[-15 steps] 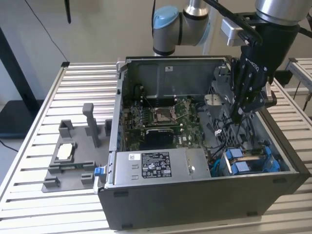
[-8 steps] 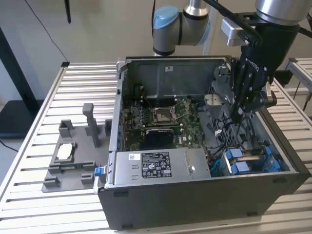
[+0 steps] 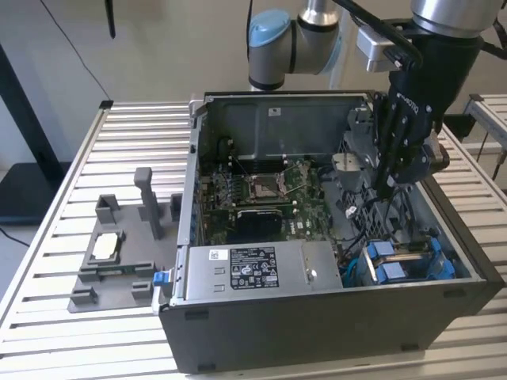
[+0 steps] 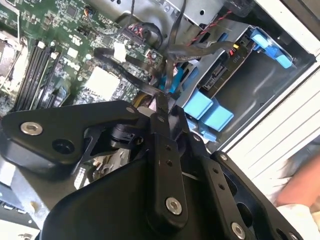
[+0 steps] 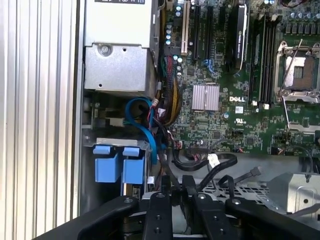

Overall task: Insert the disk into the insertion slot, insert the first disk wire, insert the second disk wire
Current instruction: 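Insert the second disk wire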

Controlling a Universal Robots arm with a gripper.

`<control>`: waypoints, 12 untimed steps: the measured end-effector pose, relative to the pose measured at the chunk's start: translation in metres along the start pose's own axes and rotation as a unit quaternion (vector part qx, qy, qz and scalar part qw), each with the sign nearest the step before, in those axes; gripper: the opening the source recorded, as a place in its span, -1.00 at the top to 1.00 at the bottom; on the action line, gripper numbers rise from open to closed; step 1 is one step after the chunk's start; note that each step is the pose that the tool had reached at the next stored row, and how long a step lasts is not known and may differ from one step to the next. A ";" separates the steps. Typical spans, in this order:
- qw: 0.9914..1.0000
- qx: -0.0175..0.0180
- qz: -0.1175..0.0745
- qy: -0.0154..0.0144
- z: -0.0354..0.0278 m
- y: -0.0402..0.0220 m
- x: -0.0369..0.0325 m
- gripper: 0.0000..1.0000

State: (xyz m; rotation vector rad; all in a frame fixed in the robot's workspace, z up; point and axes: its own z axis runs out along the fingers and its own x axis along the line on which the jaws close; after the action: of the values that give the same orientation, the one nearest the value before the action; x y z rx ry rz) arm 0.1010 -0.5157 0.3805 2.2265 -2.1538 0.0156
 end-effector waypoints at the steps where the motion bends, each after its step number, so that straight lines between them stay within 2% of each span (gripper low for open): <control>1: 1.000 0.002 0.000 0.003 -0.0001 0.0007 -0.0025 0.53; 3: 1.000 0.007 0.000 0.008 0.0000 0.0033 -0.0064 0.53; 4: 1.000 0.010 0.001 0.013 0.0002 0.0047 -0.0077 0.53; 6: 1.000 0.015 0.001 0.026 0.0004 0.0069 -0.0095 0.53; 8: 0.999 0.019 0.002 0.042 0.0005 0.0080 -0.0103 0.53; 9: 0.999 0.022 0.002 0.049 0.0007 0.0083 -0.0106 0.53; 10: 0.998 0.025 0.002 0.052 0.0011 0.0086 -0.0110 0.53; 12: 0.998 0.033 0.003 0.052 0.0021 0.0095 -0.0119 0.53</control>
State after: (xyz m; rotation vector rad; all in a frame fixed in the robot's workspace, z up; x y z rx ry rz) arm 0.0911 -0.5042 0.3782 2.1999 -2.1344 0.2009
